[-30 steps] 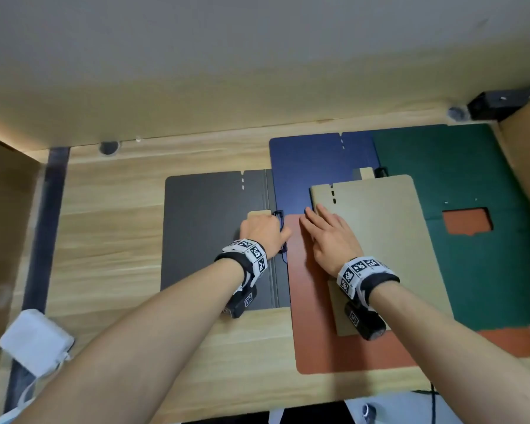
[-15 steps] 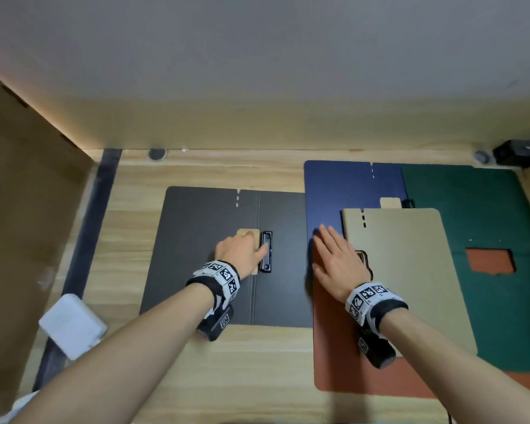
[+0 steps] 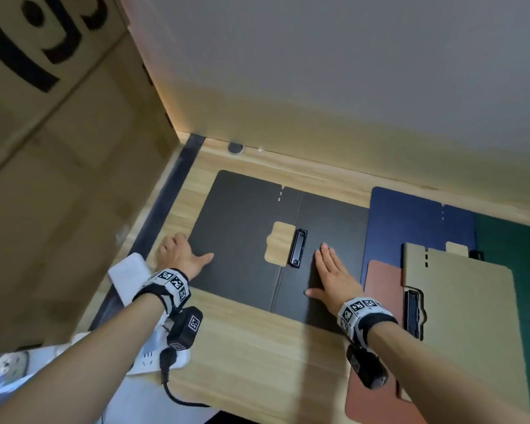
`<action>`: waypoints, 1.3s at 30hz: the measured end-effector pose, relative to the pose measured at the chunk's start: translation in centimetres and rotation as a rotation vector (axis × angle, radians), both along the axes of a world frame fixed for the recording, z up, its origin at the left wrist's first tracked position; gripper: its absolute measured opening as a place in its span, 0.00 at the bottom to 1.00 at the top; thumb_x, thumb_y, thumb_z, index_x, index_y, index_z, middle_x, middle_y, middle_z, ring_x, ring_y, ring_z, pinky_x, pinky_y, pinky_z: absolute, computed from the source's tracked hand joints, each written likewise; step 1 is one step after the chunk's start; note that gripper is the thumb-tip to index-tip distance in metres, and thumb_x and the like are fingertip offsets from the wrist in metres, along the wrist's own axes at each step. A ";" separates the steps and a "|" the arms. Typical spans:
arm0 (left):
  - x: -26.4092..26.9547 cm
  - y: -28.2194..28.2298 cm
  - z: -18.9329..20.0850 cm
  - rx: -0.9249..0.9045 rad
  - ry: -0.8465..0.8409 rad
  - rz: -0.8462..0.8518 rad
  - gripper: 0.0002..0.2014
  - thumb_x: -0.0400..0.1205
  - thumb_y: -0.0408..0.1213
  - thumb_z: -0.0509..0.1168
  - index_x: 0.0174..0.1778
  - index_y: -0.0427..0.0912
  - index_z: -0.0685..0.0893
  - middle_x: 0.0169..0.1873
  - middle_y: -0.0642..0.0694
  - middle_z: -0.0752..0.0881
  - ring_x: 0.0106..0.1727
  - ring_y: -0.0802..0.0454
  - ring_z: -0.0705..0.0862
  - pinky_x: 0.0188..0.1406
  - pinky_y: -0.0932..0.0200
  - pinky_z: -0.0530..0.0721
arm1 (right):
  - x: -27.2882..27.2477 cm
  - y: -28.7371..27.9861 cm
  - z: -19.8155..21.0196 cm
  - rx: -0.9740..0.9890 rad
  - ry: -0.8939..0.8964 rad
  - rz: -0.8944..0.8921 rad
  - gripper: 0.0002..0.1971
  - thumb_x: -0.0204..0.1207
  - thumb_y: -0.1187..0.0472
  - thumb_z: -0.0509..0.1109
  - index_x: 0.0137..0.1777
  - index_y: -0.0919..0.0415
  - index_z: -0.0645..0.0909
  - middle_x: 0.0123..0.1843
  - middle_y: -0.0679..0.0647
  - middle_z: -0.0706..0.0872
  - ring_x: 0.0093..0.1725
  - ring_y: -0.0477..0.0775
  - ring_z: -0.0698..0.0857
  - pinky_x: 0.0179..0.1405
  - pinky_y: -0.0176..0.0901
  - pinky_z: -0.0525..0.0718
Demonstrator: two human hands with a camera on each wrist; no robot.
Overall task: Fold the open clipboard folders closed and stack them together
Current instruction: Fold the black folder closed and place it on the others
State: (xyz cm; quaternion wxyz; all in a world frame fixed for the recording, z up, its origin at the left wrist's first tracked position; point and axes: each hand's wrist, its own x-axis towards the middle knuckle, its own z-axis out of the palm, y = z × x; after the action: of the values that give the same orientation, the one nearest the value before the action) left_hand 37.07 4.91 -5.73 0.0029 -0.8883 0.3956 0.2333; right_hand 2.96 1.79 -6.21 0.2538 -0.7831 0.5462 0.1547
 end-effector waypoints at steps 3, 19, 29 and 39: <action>0.9 -0.1 0.2 -0.006 0.093 0.119 0.41 0.64 0.60 0.76 0.68 0.40 0.75 0.67 0.37 0.77 0.70 0.35 0.76 0.68 0.43 0.77 | 0.6 -0.3 0.2 0.003 0.029 -0.002 0.52 0.75 0.40 0.69 0.86 0.56 0.36 0.87 0.51 0.31 0.86 0.52 0.36 0.83 0.53 0.55; 3.7 0.5 8.8 -0.534 0.546 0.373 0.15 0.77 0.31 0.72 0.55 0.47 0.77 0.54 0.42 0.84 0.57 0.41 0.84 0.61 0.43 0.83 | 6.2 -3.0 0.8 0.000 -0.016 0.074 0.50 0.76 0.41 0.68 0.86 0.56 0.39 0.88 0.52 0.35 0.87 0.52 0.40 0.83 0.53 0.56; -6.5 -1.0 17.7 -0.453 0.649 -0.163 0.04 0.80 0.41 0.68 0.45 0.46 0.83 0.37 0.50 0.85 0.39 0.54 0.84 0.40 0.57 0.80 | 0.3 -3.9 4.7 0.061 -0.254 -0.100 0.30 0.82 0.44 0.61 0.81 0.57 0.66 0.81 0.54 0.71 0.77 0.57 0.73 0.76 0.53 0.73; -14.4 -4.8 14.0 -0.231 0.671 -0.273 0.09 0.82 0.42 0.62 0.47 0.43 0.86 0.40 0.47 0.90 0.39 0.51 0.86 0.37 0.53 0.83 | -6.4 -3.4 7.7 0.239 -0.693 -0.639 0.30 0.84 0.39 0.50 0.56 0.60 0.86 0.46 0.57 0.93 0.47 0.55 0.91 0.58 0.53 0.83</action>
State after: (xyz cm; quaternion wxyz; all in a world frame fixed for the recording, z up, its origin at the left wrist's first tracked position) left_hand 22.62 0.15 8.29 -0.1960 -0.6961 0.5130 0.4625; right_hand -3.45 -1.58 1.48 0.5438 -0.5472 0.6209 -0.1392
